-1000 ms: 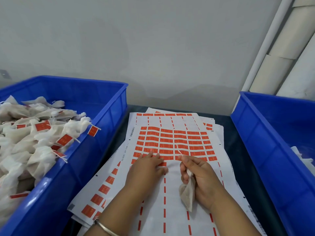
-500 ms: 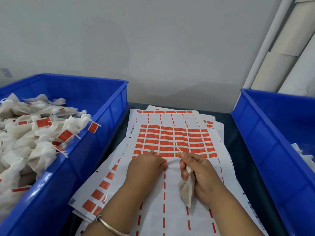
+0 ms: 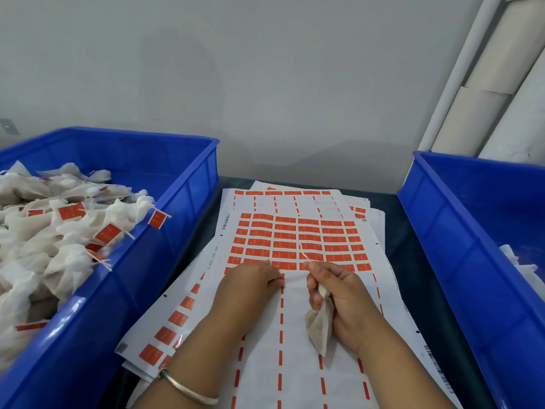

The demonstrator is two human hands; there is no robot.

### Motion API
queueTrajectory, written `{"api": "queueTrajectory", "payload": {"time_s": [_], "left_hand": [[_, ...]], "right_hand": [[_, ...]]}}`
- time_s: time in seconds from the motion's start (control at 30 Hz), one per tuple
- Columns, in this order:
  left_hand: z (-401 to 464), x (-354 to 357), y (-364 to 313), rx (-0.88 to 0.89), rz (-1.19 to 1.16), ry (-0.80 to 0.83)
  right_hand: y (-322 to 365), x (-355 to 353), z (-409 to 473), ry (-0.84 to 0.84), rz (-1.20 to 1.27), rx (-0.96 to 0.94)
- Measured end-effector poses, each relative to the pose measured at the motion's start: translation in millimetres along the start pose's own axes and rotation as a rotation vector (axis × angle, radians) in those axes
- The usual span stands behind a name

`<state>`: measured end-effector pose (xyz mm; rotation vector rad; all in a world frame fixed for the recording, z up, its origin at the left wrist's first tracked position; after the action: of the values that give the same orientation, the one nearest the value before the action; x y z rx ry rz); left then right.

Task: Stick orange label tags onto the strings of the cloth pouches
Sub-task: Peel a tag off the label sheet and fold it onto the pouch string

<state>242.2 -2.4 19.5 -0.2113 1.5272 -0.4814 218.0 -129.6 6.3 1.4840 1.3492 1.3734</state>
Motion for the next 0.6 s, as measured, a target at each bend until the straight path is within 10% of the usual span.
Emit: {"api": "queueTrajectory", "payload": {"time_s": [0.6], "left_hand": [[5.1, -7.3, 1.5, -0.066, 0.014, -0.139]], "right_hand": [[1.0, -1.6, -1.1, -0.041, -0.015, -0.018]]}}
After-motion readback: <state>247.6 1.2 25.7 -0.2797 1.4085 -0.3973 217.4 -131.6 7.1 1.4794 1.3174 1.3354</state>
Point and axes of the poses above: each hand's wrist, its own z-axis towards the middle knuckle, its own x-axis out of the palm, y = z × x, the point moved 10 cm from there along z, towards the middle knuckle, and after that the axes turned 4 degrees about -z, right-handed, at the moved point
